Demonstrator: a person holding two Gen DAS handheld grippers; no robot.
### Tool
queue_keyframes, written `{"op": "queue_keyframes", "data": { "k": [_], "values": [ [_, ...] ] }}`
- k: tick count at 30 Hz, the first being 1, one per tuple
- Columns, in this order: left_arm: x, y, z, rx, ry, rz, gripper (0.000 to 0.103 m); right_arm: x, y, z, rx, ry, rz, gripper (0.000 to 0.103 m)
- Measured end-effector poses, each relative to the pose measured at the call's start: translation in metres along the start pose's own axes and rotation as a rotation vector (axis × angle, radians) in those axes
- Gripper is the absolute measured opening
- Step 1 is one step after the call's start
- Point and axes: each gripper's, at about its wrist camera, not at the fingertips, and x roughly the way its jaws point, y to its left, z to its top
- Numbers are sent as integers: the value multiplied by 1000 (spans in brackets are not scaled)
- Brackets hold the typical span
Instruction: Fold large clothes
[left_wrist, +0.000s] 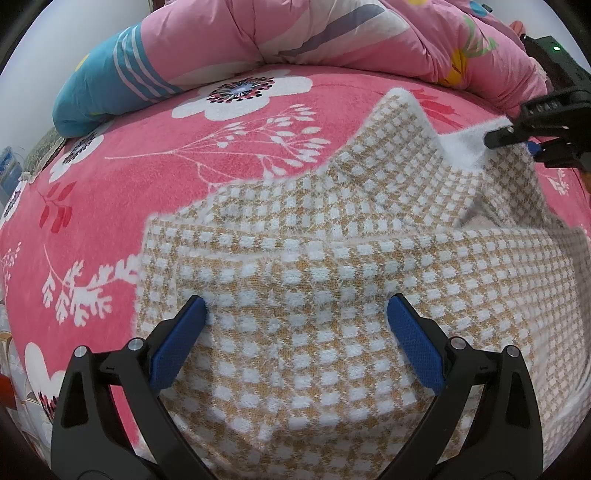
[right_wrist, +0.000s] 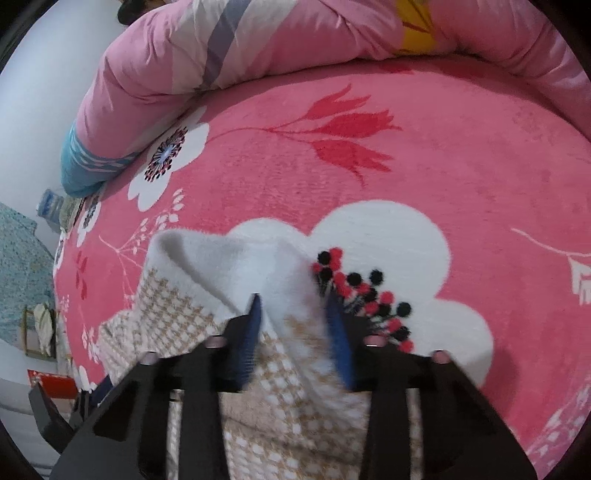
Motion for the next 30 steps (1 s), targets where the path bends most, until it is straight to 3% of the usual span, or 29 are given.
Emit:
{"op": "queue_keyframes", "data": {
  "k": [2,6,10,15,20,22,25,28,30],
  "values": [
    [0,1,0,1,-3,1,95,-9,2,-5,-12,-17,15,16],
    [-3,2,-1,-3,-25,-19,95,-30,16,-21,-83,-56,47,13],
    [-19,17,-3,-64,-78,-125,95,-58,42,-55,-227,-102,65,13],
    [-57,45,4,-171,-216,-212,95,-77,72,-119,-508,-168,-24,13],
    [-87,49,30,-218,-319,-272,95,-60,83,-173,-724,-166,-187,14],
    [-84,44,46,-207,-312,-281,95,-48,85,-189,-801,-165,-267,14],
    [-58,18,58,-127,-206,-243,95,-37,86,-205,-880,-170,-368,19],
    [-25,-2,50,-15,-84,-156,95,-56,81,-203,-812,-138,-274,43],
    [-19,-6,39,11,-81,-145,95,-82,70,-204,-727,-166,-166,54]
  ]
}}
